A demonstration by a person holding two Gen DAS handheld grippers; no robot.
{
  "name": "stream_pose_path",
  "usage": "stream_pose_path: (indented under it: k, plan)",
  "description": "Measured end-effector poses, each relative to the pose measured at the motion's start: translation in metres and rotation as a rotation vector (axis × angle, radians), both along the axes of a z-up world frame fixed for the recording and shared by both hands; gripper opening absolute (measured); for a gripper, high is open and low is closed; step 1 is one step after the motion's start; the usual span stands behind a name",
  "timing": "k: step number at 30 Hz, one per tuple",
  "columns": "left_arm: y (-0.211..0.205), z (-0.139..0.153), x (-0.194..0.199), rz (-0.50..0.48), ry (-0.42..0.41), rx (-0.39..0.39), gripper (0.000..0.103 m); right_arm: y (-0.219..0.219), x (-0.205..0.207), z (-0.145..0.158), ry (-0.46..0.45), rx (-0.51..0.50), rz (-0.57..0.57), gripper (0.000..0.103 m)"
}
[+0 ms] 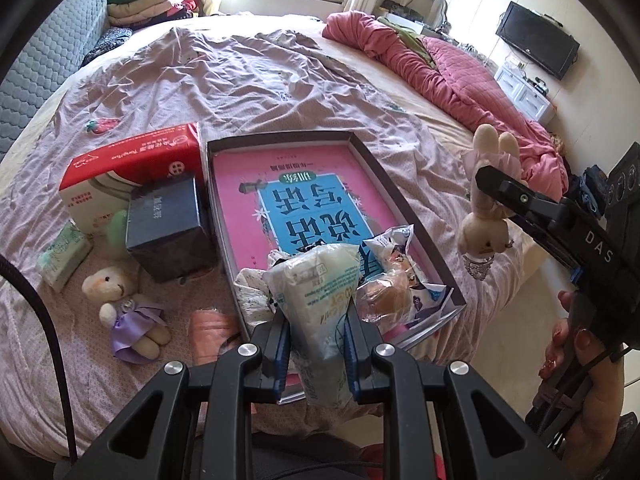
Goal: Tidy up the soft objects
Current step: 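Carry the tissue pack and plush bunny over the pink tray with both tools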
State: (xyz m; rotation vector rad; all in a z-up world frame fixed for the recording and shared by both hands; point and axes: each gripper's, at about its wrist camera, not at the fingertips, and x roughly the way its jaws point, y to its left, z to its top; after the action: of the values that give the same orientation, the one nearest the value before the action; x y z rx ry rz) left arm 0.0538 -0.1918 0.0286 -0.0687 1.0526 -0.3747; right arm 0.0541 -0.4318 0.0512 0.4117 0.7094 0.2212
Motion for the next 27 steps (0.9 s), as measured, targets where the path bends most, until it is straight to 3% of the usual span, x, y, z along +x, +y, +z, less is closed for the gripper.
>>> stream_pose_path:
  k: [14,27]
  plan:
    - [-0.017,-0.03,0.011,-0.017,0.062,0.029,0.023,-0.015,0.003,-0.024,0.056,-0.02,-0.017,0.05]
    - [-0.023,-0.046,0.02,-0.033,0.082,0.031,0.023,-0.003,0.019,-0.053,0.149,-0.083,0.045,0.05]
